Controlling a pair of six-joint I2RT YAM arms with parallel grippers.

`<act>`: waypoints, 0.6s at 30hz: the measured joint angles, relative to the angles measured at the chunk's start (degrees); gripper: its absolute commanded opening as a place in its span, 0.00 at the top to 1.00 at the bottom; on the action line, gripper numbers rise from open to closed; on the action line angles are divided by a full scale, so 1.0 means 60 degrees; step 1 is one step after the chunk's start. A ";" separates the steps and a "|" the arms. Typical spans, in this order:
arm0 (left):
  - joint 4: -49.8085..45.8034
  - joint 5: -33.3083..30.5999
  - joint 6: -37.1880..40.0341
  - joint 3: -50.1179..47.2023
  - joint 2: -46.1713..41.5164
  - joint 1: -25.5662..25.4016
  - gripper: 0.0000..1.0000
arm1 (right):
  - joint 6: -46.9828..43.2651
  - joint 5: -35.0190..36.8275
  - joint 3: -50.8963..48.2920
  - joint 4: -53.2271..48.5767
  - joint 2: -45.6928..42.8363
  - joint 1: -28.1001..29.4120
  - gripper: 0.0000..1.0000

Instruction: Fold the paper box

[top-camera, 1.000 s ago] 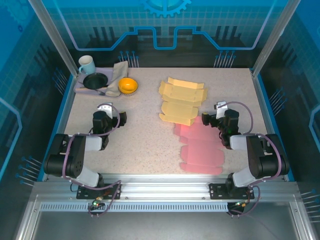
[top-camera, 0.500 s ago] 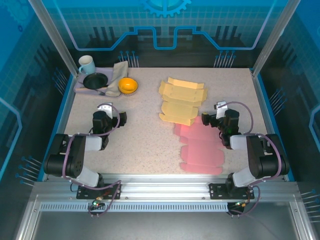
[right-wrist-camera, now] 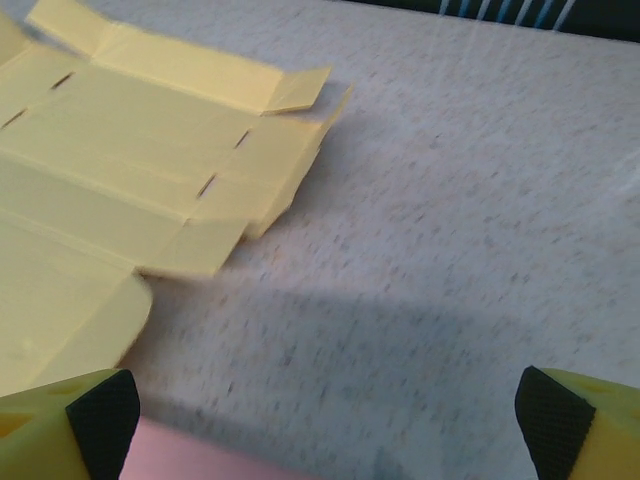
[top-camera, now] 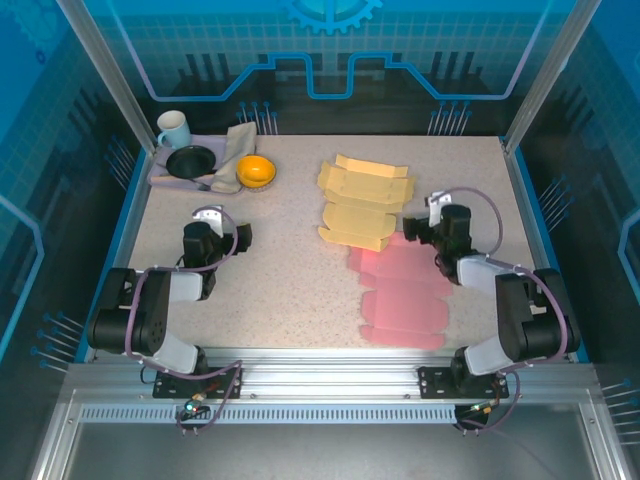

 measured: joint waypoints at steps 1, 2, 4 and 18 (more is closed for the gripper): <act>-0.0058 -0.0015 0.0000 0.0011 -0.0011 -0.0015 0.01 | 0.0131 0.0328 0.0459 -0.0510 0.0000 0.0138 0.00; -0.0328 -0.0117 0.0000 0.0091 -0.0062 -0.0047 0.01 | 0.0299 0.0729 0.0973 -0.1056 0.0000 0.0321 0.00; -0.1246 -0.0448 -0.0029 0.0452 -0.0306 -0.0164 0.01 | 0.0641 0.1359 0.1821 -0.2018 0.0000 0.0648 0.00; -0.5548 -0.0586 -0.4124 0.3253 -0.2572 -0.0095 0.01 | 0.3690 0.0022 0.5388 -0.7176 0.1650 0.0925 0.09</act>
